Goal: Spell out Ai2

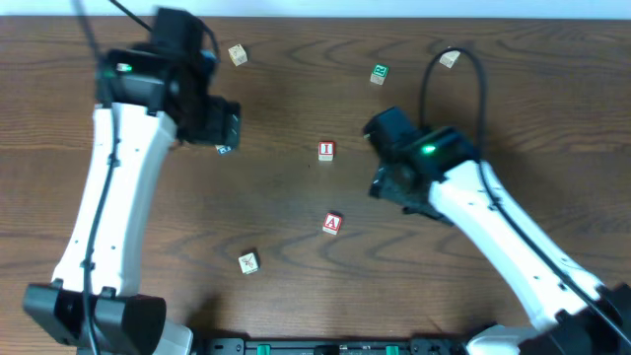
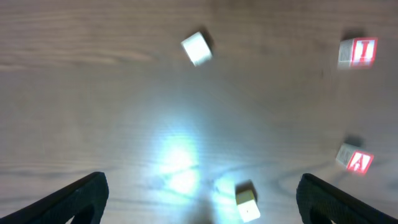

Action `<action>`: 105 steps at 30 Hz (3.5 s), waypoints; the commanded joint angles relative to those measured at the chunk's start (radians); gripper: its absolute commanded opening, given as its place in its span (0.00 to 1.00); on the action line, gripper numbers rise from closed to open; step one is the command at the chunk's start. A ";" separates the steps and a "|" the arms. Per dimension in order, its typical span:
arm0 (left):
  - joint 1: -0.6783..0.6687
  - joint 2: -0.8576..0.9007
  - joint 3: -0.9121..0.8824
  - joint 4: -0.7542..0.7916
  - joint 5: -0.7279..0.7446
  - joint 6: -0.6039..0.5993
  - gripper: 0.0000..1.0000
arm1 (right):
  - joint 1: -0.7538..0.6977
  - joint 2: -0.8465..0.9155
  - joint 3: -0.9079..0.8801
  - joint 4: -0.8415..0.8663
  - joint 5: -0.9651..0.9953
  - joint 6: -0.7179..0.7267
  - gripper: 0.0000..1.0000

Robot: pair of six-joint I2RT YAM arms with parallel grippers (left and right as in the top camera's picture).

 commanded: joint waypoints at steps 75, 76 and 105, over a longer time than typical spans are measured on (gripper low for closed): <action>-0.618 0.251 -0.501 0.592 0.050 -0.156 0.73 | -0.682 -0.130 0.011 0.059 -0.142 -0.535 0.99; -0.618 0.251 -0.501 0.594 0.051 -0.156 0.73 | -0.682 -0.130 0.011 0.059 -0.142 -0.535 0.99; -0.618 0.251 -0.565 0.679 0.086 -0.181 0.45 | -0.682 -0.130 0.011 0.055 -0.139 -0.536 0.99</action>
